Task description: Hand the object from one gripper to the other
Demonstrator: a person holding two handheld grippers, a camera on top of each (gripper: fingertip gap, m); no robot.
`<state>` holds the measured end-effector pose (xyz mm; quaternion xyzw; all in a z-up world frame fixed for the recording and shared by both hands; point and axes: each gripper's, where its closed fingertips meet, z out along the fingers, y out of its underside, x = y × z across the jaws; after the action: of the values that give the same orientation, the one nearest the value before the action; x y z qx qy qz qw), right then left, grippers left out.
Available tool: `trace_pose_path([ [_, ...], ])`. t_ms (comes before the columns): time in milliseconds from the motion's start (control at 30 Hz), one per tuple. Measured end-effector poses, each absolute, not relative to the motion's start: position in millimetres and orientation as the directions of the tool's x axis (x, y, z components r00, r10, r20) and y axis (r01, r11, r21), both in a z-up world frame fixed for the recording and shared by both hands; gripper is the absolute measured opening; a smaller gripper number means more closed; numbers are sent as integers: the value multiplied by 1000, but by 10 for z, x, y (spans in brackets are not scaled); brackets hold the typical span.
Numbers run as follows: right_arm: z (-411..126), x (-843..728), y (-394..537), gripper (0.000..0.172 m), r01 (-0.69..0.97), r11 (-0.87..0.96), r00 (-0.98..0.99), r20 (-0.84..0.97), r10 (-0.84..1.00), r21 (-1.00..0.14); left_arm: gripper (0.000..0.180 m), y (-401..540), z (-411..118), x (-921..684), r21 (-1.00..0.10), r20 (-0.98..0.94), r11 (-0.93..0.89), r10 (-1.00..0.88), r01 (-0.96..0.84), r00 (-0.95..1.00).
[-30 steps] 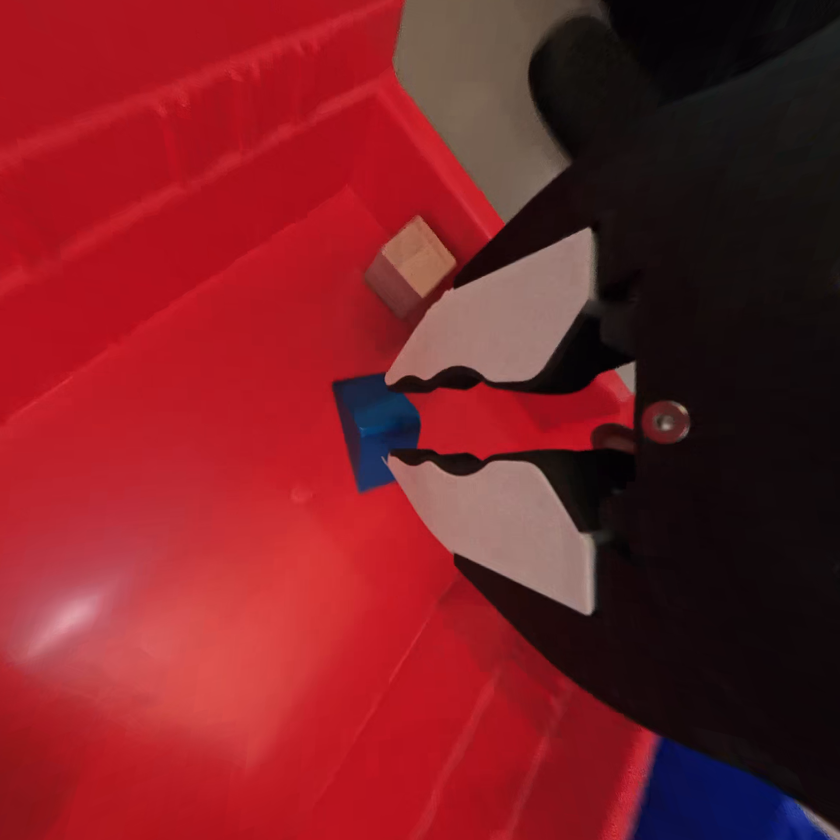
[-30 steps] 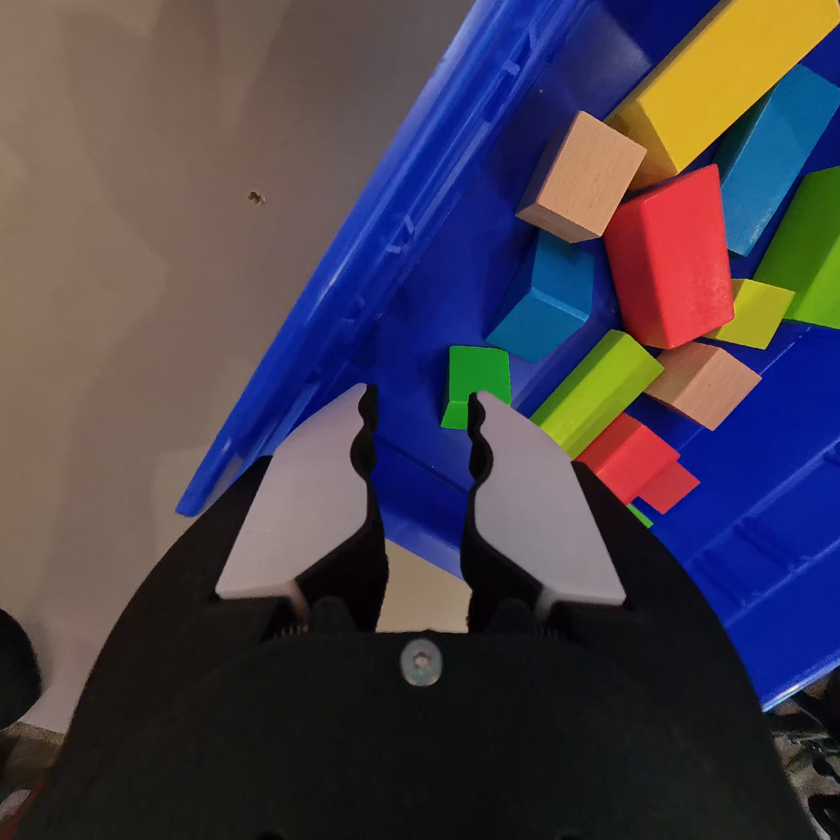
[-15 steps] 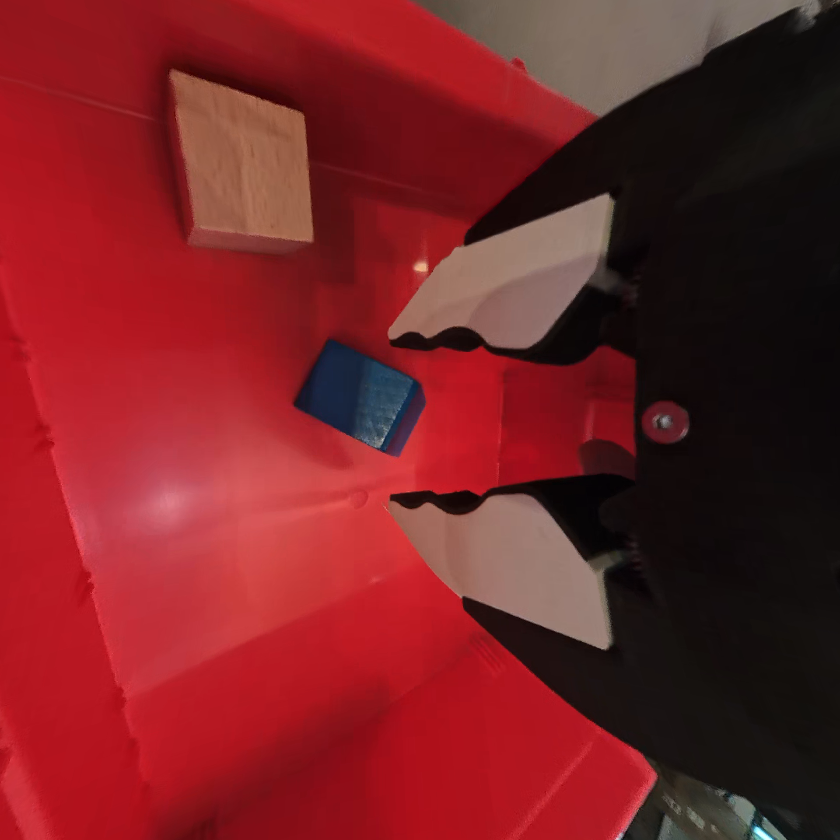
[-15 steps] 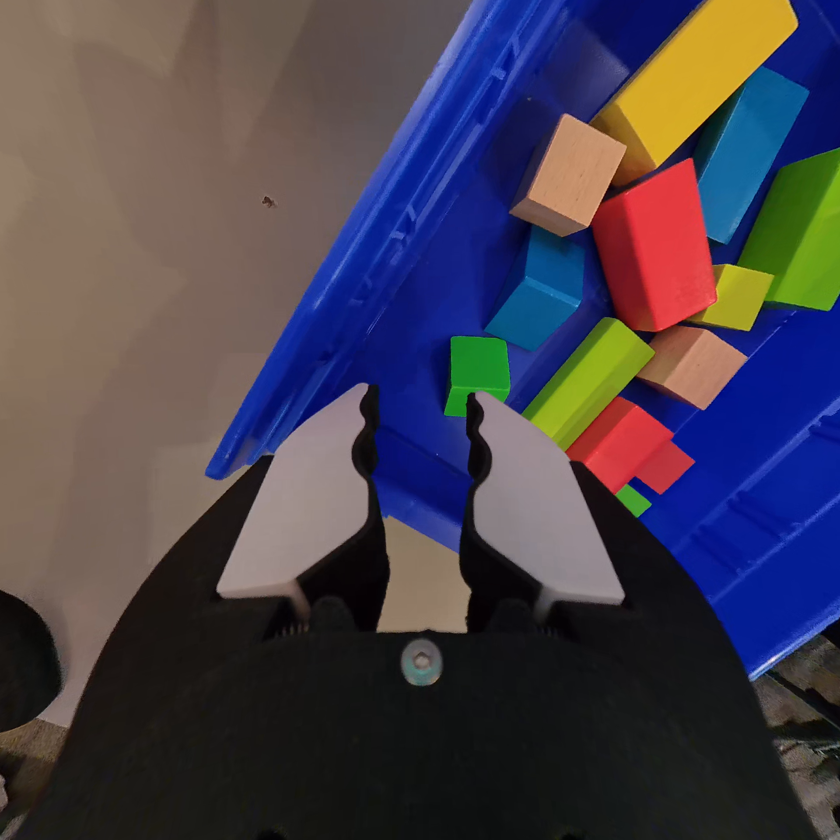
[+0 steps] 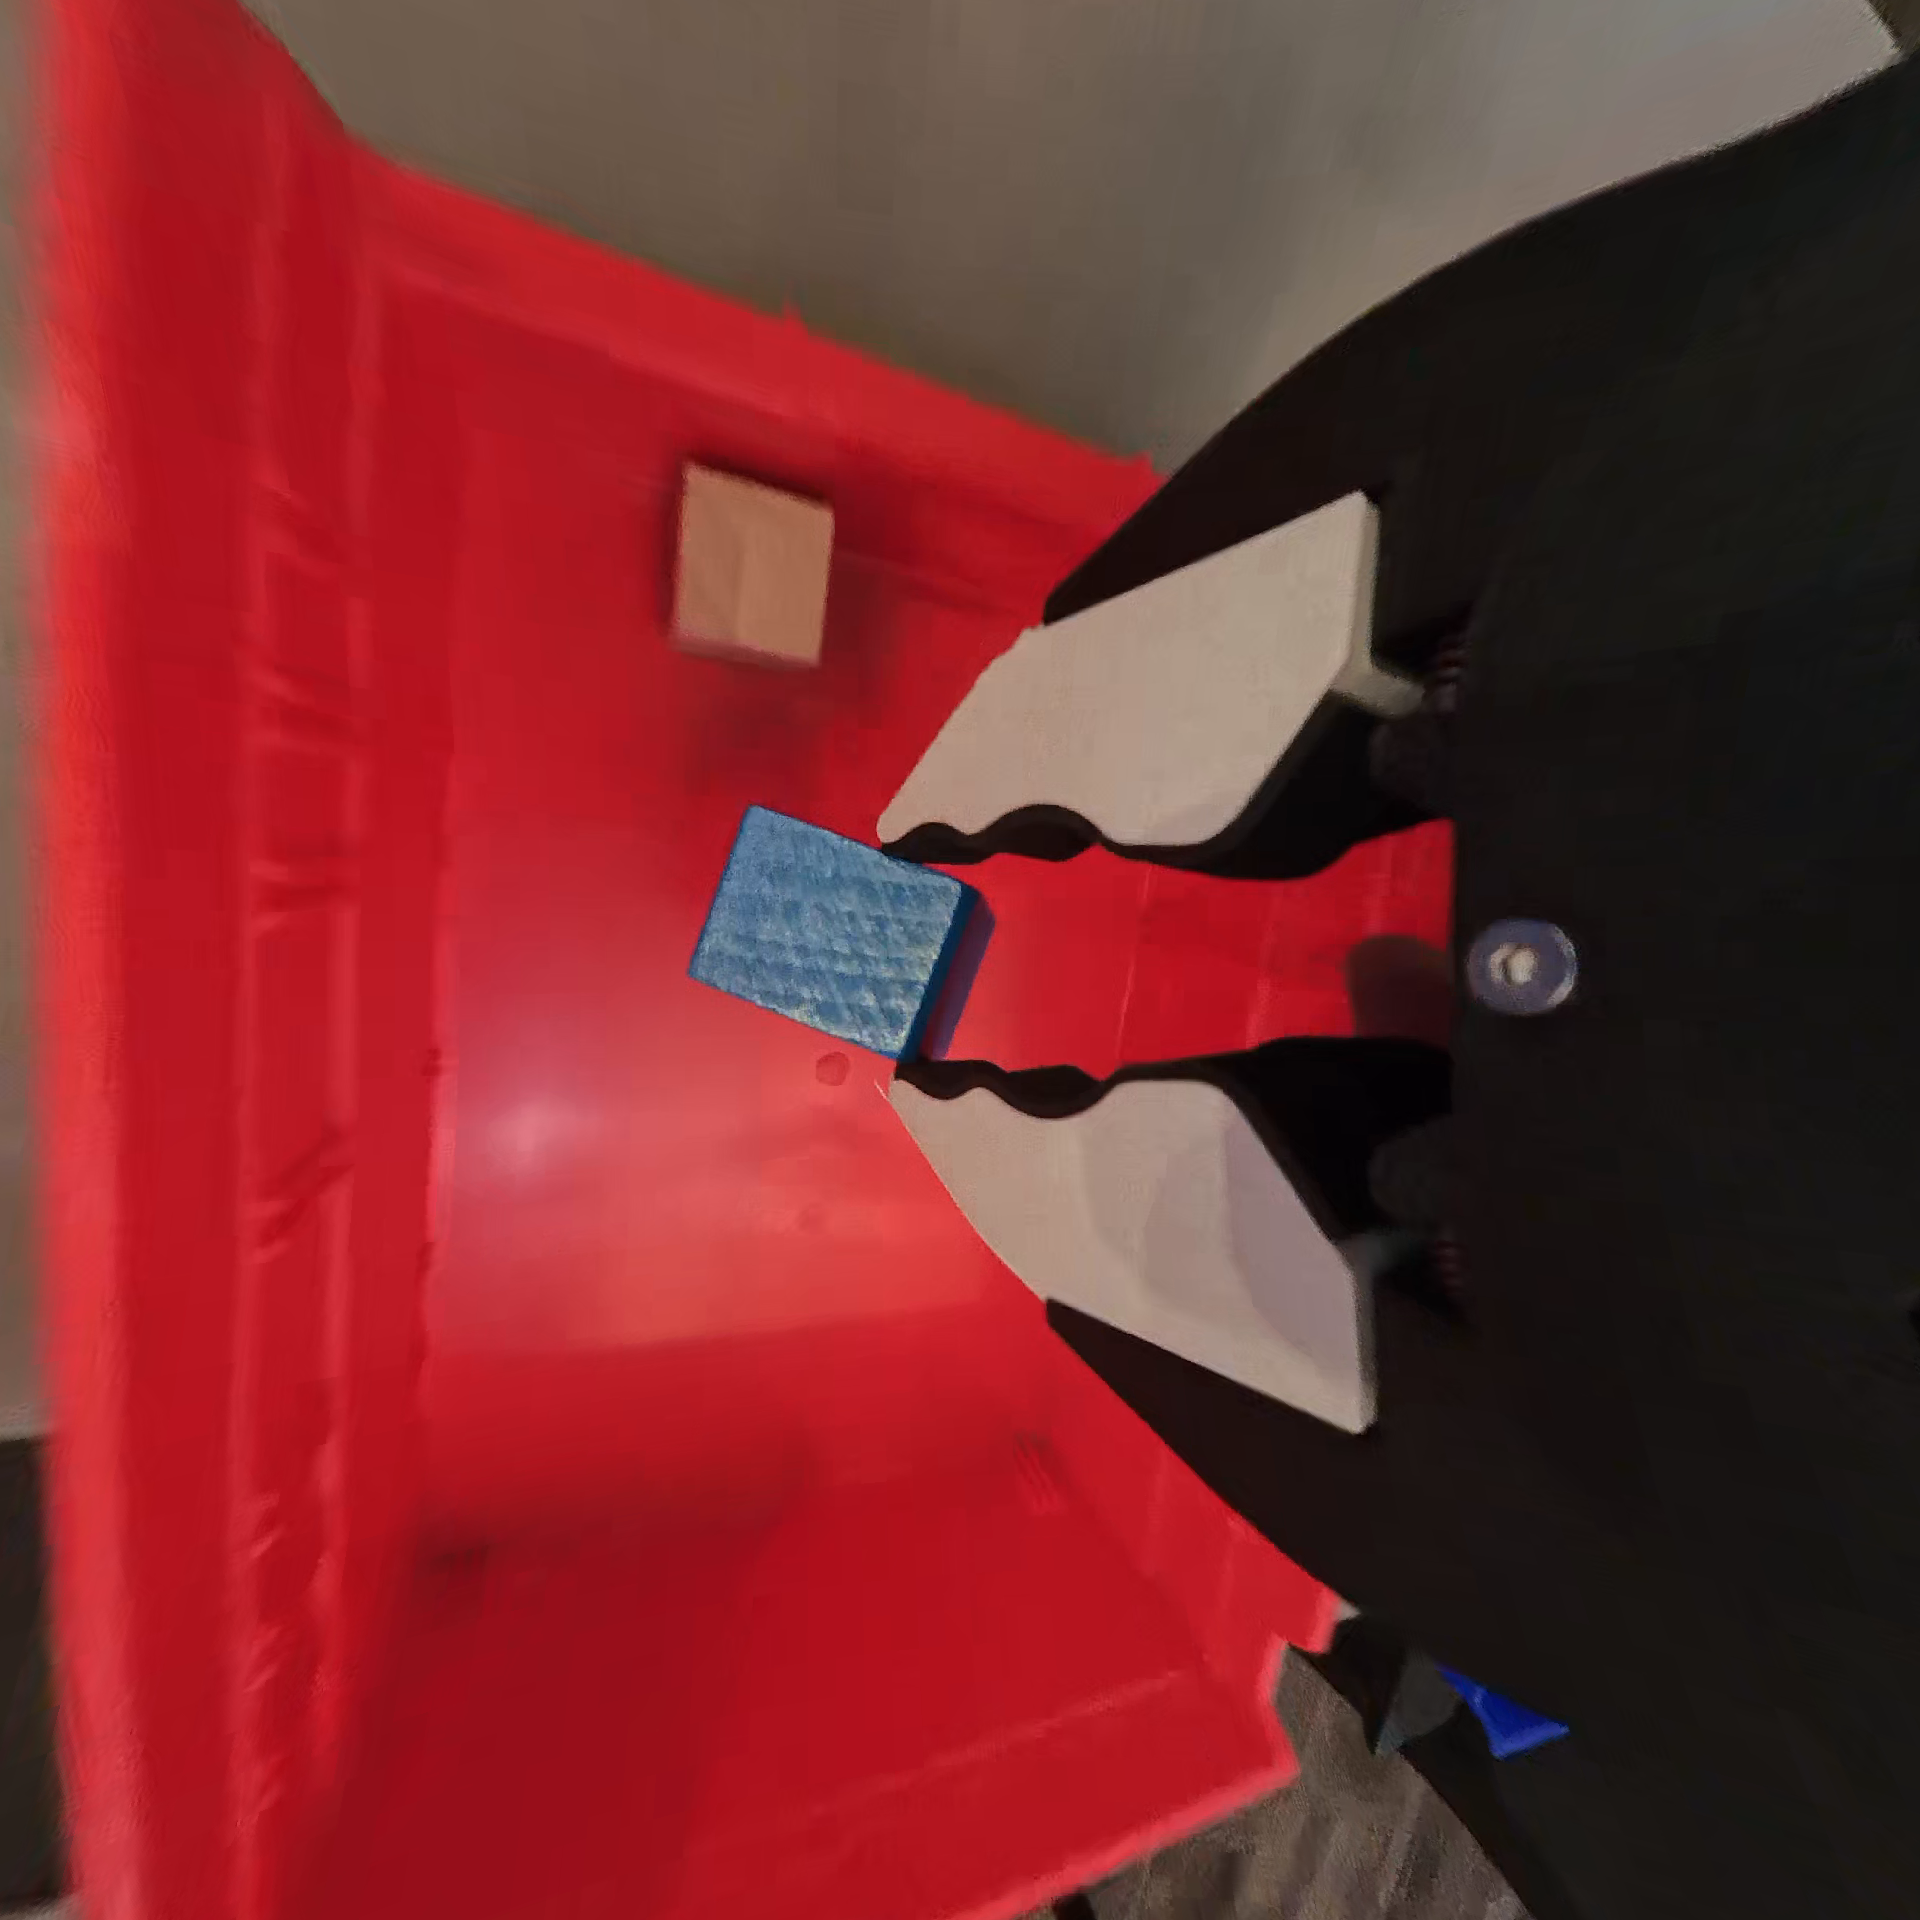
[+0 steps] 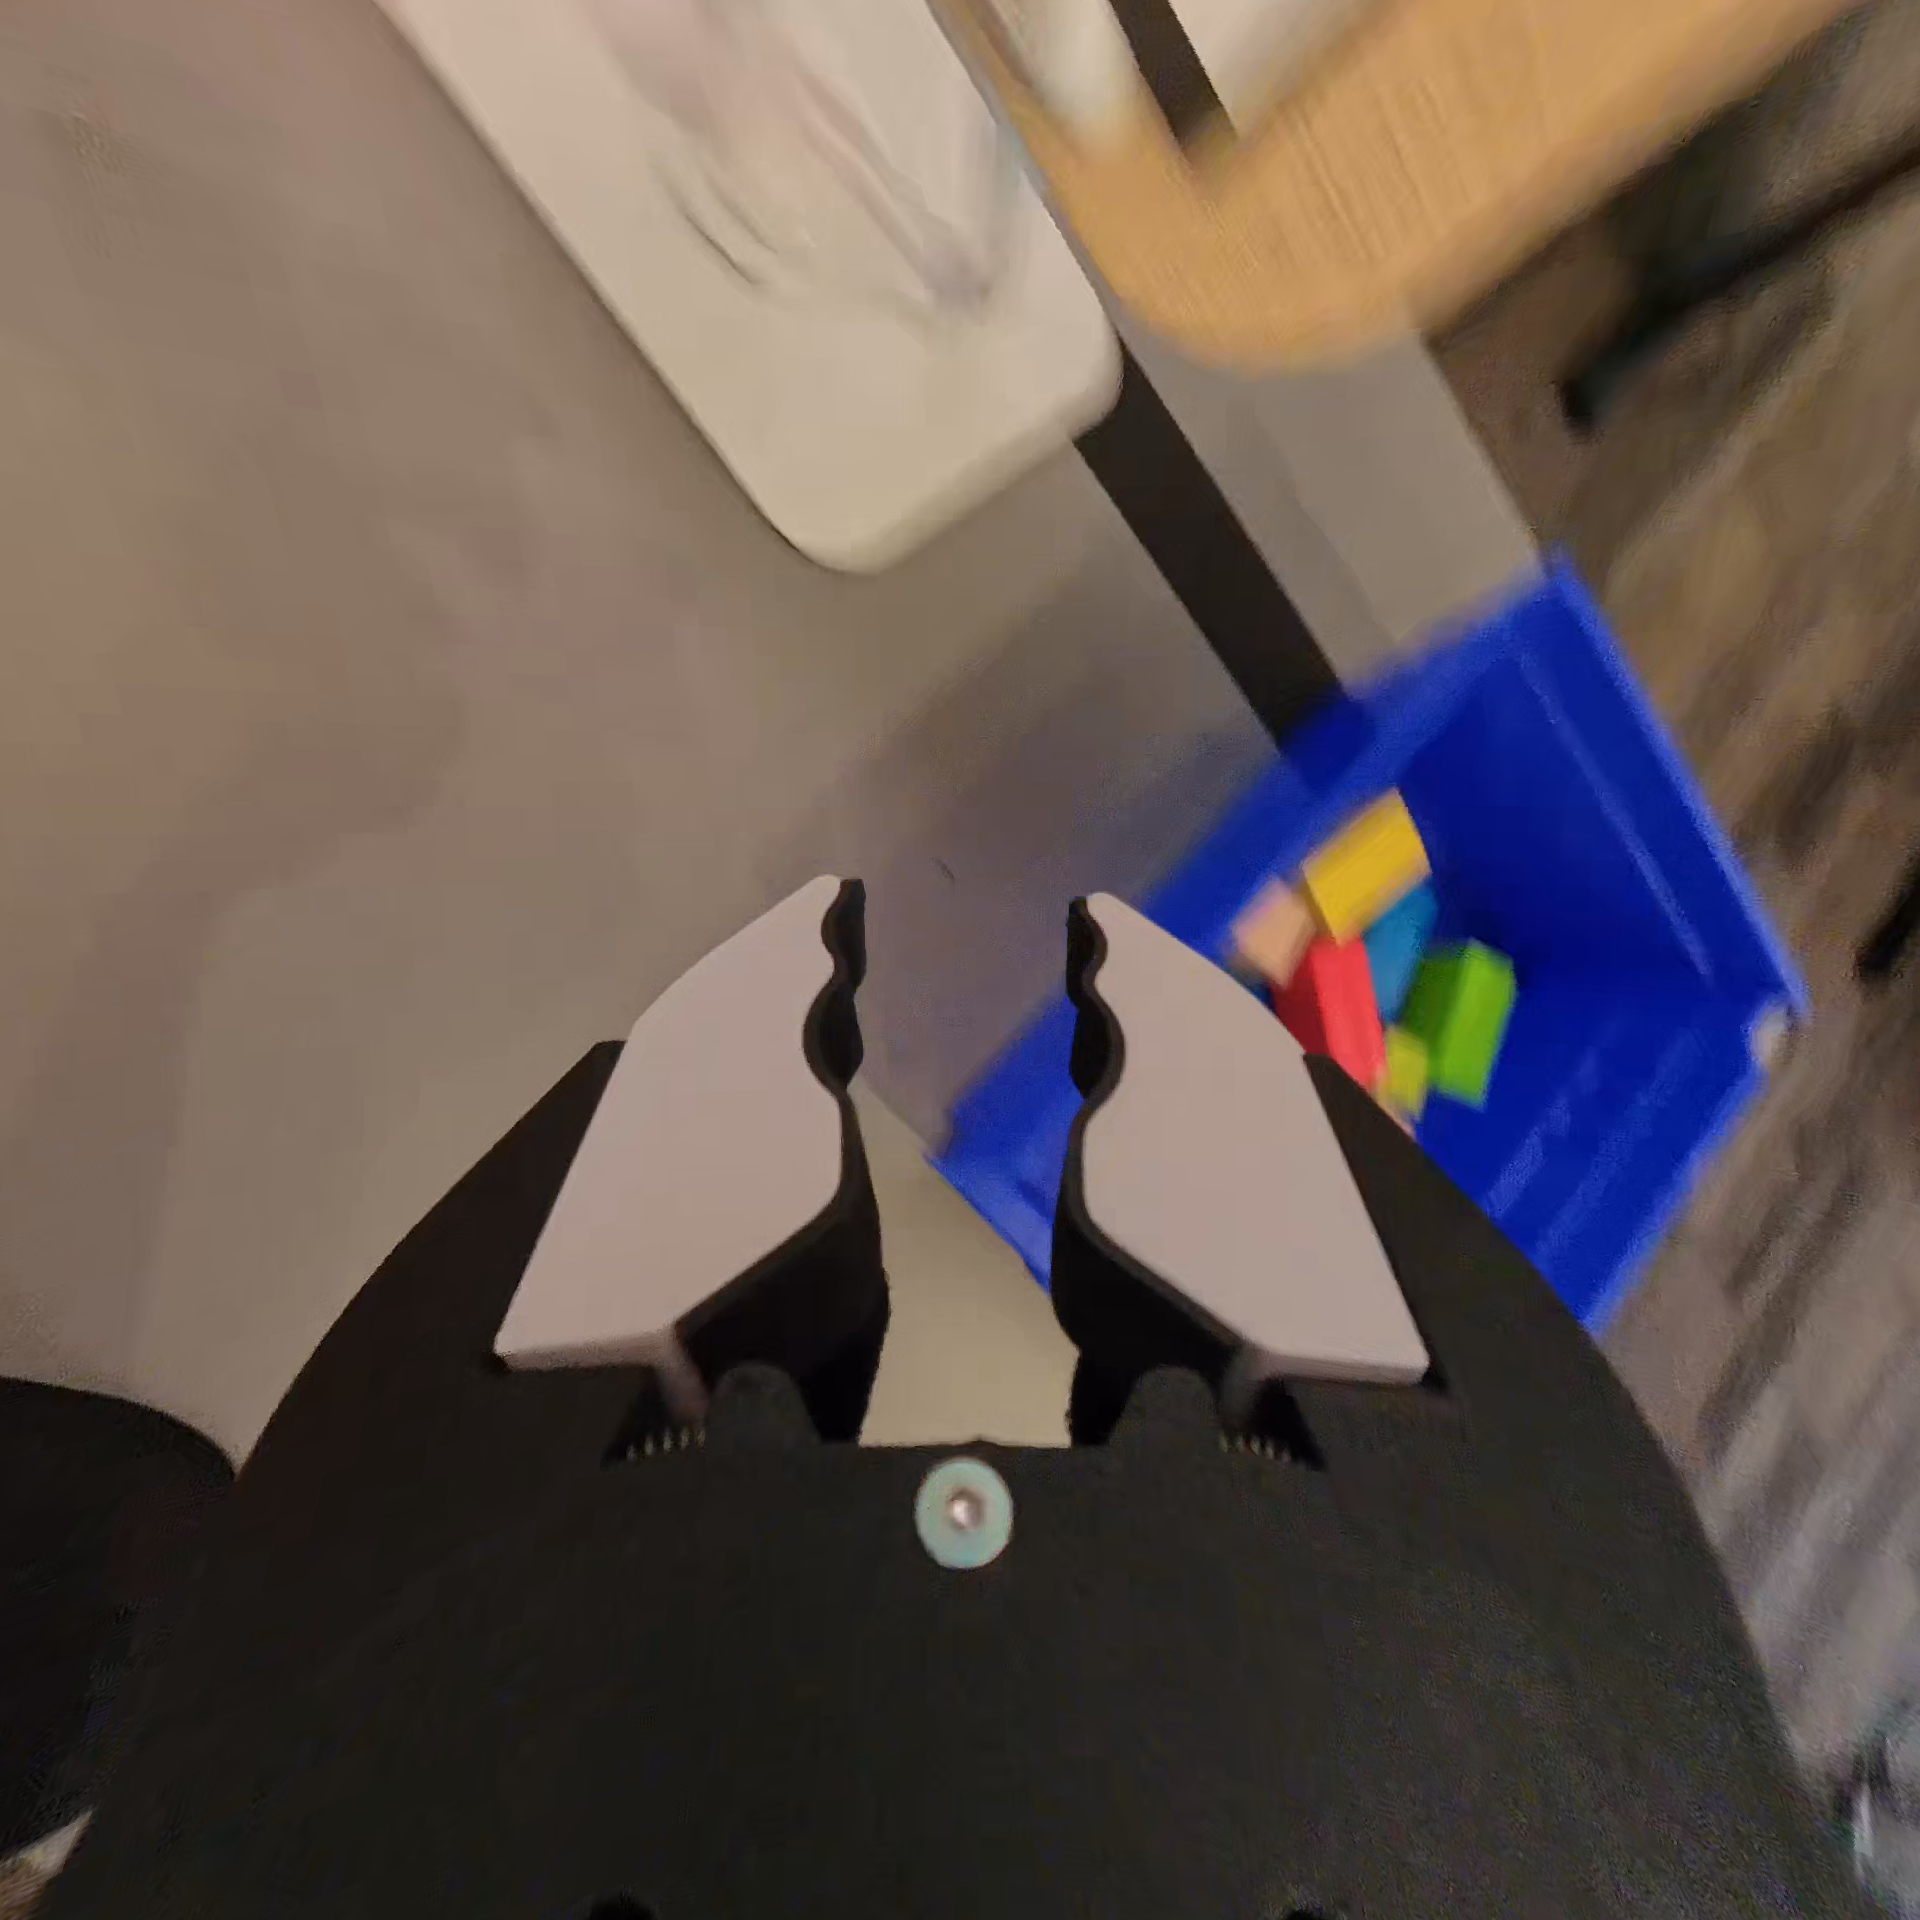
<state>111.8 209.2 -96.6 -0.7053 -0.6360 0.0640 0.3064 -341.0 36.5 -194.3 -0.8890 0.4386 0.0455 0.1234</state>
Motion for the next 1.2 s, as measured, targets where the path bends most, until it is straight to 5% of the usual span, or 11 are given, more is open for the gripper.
trace_pose_path([
  [233, -469, -593, 629, 39, 545, 294, -202, 217, 955, -785, 36, 329, -1078, -2395, -316, -151, -568, -760, -760, 632],
  [1067, -376, -895, 259, 30, 473, 330, -285, 213, 935, -817, 47, 290, -563, -1099, -342, -248, -372, -850, -863, 464],
  [1200, -370, -819, 268, 30, 461, 307, -295, 183, 938, -832, 36, 292, -545, -981, -408, -215, -337, -867, -848, 449],
])
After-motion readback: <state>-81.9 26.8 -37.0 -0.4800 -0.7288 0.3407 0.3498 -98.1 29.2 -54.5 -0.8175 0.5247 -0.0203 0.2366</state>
